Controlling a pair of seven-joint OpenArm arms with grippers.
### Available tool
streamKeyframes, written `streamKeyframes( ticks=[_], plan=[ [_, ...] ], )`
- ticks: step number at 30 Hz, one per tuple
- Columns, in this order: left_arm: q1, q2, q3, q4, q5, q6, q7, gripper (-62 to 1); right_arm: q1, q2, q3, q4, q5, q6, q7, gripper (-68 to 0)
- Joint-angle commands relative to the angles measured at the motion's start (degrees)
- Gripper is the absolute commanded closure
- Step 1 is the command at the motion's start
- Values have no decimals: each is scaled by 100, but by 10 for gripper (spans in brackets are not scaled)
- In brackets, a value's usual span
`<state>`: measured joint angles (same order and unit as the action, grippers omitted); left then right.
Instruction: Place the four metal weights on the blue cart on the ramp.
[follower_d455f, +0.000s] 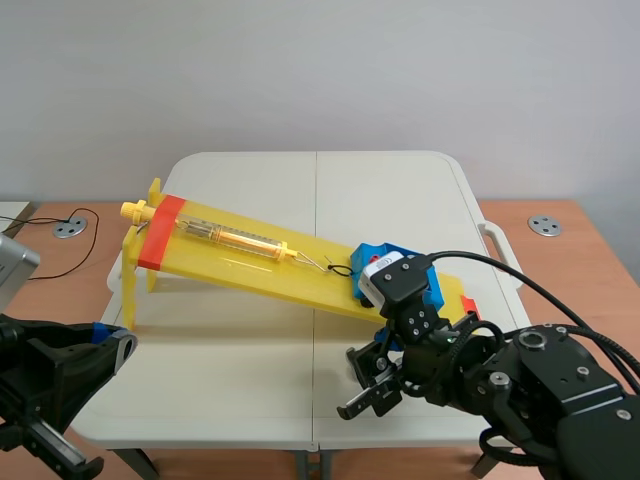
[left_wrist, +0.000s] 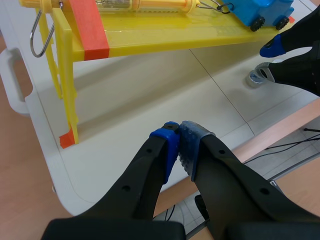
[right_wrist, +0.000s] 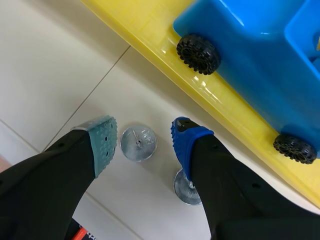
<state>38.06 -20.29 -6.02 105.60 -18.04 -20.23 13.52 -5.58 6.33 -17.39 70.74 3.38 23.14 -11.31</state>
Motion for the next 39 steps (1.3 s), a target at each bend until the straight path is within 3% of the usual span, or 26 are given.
streamKeyframes(
  ticks=[1, 13, 19, 39],
  plan=[
    [-175, 44, -85, 404, -295, -205, -466, -27, 481, -31, -92, 341, 175, -90, 879, -257],
    [-175, 44, -85, 404, -295, -205, -466, -27, 479, -31, -295, 146, 173, -133, 863, -242],
    [-175, 44, -85, 404, -295, -205, -466, -27, 474, -28, -293, 133, 173, -452, 756, -243],
    [-175, 44, -85, 404, -295, -205, -468, -27, 459, -13, -407, -131, 173, -435, 610, -231]
  ],
)
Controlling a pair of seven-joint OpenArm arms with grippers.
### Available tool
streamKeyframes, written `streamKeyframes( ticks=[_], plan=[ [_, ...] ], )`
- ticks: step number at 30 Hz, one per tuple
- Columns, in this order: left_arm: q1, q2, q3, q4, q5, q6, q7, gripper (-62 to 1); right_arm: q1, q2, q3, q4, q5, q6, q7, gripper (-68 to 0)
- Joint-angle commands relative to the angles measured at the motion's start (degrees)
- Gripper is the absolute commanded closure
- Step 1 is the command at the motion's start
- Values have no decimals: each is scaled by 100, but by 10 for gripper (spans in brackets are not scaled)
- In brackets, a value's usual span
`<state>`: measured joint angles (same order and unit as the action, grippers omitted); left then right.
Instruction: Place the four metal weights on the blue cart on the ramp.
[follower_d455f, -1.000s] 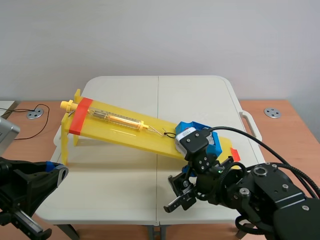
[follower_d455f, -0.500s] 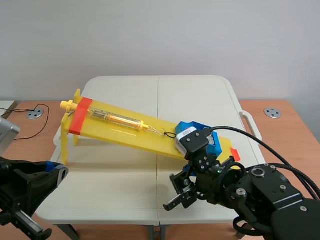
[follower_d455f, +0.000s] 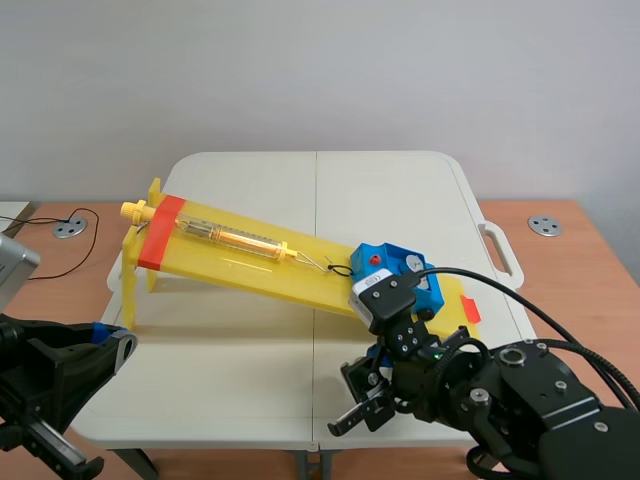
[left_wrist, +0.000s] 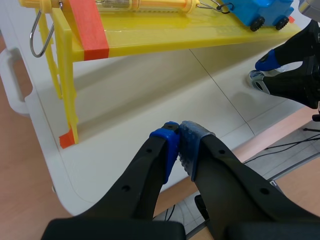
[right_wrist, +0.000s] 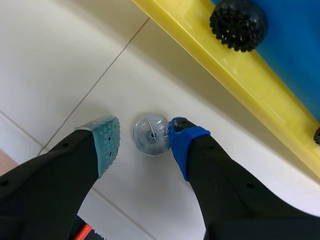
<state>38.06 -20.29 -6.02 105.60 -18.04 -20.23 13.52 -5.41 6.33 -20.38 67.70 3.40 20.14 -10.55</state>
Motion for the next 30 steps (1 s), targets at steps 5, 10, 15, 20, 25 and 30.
streamKeyframes(
  ticks=[5, 10, 15, 20, 25, 30],
  plan=[
    [-177, 44, -85, 404, -295, -205, -468, -27, 444, -13, -107, 94, 170, -225, 533, -172],
    [-177, 44, -85, 404, -295, -205, -468, -27, 444, 17, -107, 90, 170, -352, 468, -86],
    [-177, 44, -85, 404, -295, -205, -466, -27, 444, 96, -107, 90, 170, -483, 420, -11],
    [-177, 44, -85, 404, -295, -205, -468, -27, 444, 210, -107, 92, 175, -560, 409, -7],
    [-177, 44, -85, 404, -295, -205, -468, -27, 361, 387, -94, 361, 289, -509, 404, -7],
    [-177, 44, -85, 404, -295, -205, -468, -27, 15, 647, -33, 1137, 595, -361, 264, -7]
  ],
)
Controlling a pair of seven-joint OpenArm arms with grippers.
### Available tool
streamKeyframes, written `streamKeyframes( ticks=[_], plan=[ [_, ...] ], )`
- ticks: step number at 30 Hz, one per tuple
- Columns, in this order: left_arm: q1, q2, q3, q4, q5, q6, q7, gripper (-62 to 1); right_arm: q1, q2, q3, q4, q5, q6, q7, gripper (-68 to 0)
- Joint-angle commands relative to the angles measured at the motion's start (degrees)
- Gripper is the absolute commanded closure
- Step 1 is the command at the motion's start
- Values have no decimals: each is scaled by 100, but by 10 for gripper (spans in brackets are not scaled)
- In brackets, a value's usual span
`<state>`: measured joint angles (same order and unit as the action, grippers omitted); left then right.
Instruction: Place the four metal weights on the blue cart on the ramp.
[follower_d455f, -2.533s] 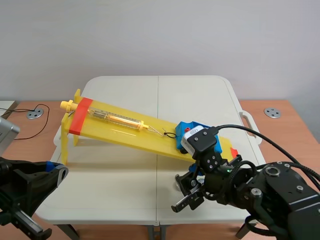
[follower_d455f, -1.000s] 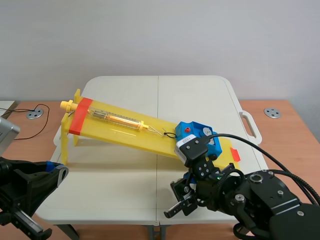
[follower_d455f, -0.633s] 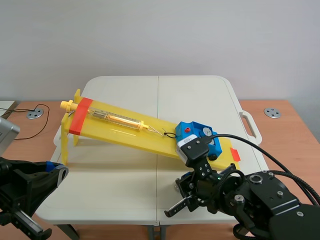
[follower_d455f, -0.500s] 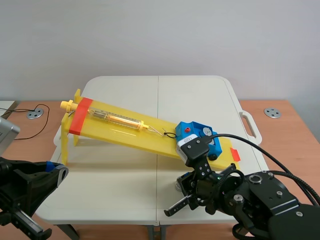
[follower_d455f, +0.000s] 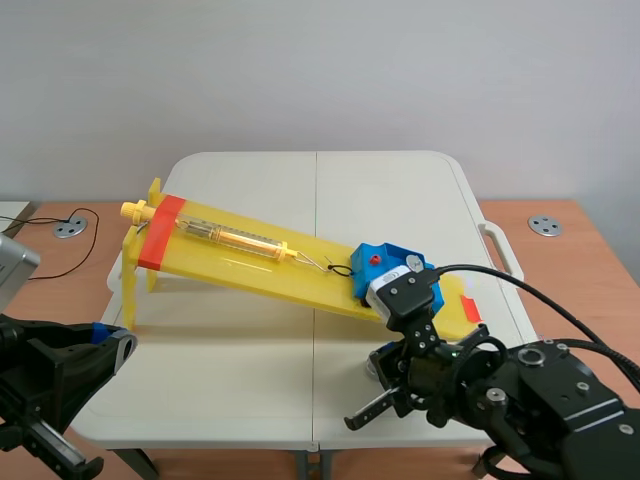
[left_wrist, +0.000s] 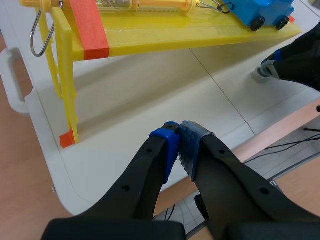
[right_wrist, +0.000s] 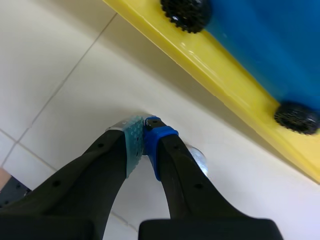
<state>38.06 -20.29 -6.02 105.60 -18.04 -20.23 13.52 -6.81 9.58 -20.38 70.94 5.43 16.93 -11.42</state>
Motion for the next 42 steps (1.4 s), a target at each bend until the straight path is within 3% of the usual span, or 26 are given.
streamKeyframes(
  ticks=[1, 7, 13, 18, 22, 25, 32, 39, 42],
  plan=[
    [-177, 44, -85, 404, -295, -205, -468, -27, 66, 365, -7, 994, 461, -24, 315, -6],
    [-177, 44, -85, 404, -295, -205, -468, -27, -468, 568, 289, 1980, 831, 227, 44, -7],
    [-177, 44, -85, 404, -295, -205, -468, -27, -907, 629, 870, 2850, 1379, 269, -313, -6],
    [-177, 44, -85, 404, -295, -205, -468, -27, -1141, 627, 1532, 3526, 2144, 551, -549, -7],
    [-177, 44, -85, 404, -295, -205, -468, -27, -1161, 614, 2035, 3816, 2857, 566, -691, -6],
    [-179, 44, -85, 404, -295, -205, -468, -27, -1126, 514, 2389, 3840, 3176, 588, -693, -6],
    [-205, 44, -85, 404, -295, -205, -470, -27, -691, 74, 2664, 3659, 3235, 584, -691, -6],
    [-205, 44, -85, 404, -295, -205, -468, -27, 90, -380, 2579, 2675, 3235, 588, -688, -6],
    [-205, 44, -85, 404, -295, -205, -466, -27, 400, -487, 2509, 2247, 3235, 765, -680, -6]
  ],
)
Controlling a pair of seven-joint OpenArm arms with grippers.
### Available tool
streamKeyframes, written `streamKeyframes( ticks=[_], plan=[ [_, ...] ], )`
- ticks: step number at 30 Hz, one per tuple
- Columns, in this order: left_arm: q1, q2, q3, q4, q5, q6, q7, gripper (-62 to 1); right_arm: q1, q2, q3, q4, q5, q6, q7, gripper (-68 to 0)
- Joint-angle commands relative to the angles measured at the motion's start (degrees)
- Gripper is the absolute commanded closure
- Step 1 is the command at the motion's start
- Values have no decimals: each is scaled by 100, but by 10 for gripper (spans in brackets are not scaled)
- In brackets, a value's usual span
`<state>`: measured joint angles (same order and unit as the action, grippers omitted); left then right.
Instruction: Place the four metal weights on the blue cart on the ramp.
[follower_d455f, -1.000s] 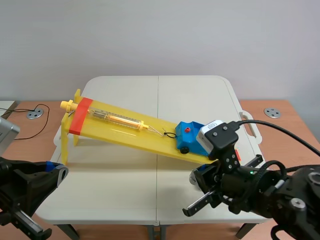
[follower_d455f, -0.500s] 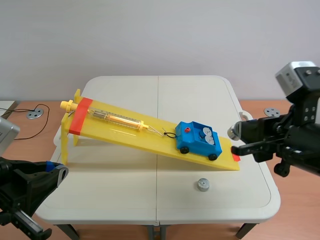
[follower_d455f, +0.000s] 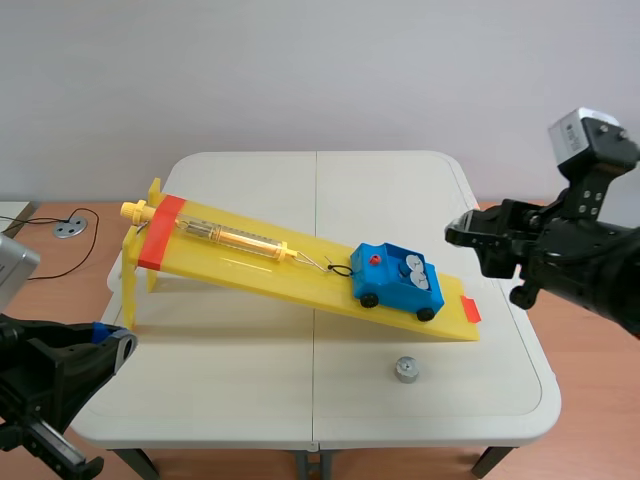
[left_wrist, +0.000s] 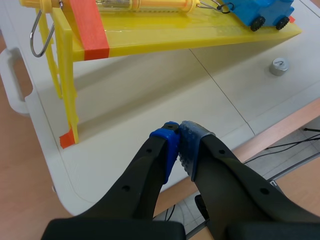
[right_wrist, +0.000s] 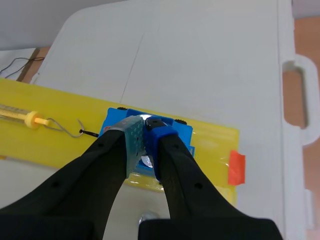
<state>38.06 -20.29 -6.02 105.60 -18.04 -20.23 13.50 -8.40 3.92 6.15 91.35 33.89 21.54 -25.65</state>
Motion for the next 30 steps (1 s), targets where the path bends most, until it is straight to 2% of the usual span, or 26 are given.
streamKeyframes(
  ticks=[1, 9, 11, 22, 30],
  plan=[
    [-205, 44, -85, 404, -295, -205, -463, -27, 656, 48, -170, 85, 385, 374, 756, -6],
    [-205, 44, -85, 404, -295, -205, -463, -27, 1248, -79, -260, -629, 334, 553, 800, -6],
    [-205, 44, -85, 404, -295, -205, -461, -27, 1344, -79, -293, -723, 184, 546, 831, -7],
    [-205, 44, -85, 404, -295, -205, -463, -27, 1685, -76, -782, -951, -568, 264, 1016, -7],
    [-205, 46, -85, 404, -295, -205, -463, -27, 1746, -79, -977, -1056, -890, -125, 1126, -7]
  ],
)
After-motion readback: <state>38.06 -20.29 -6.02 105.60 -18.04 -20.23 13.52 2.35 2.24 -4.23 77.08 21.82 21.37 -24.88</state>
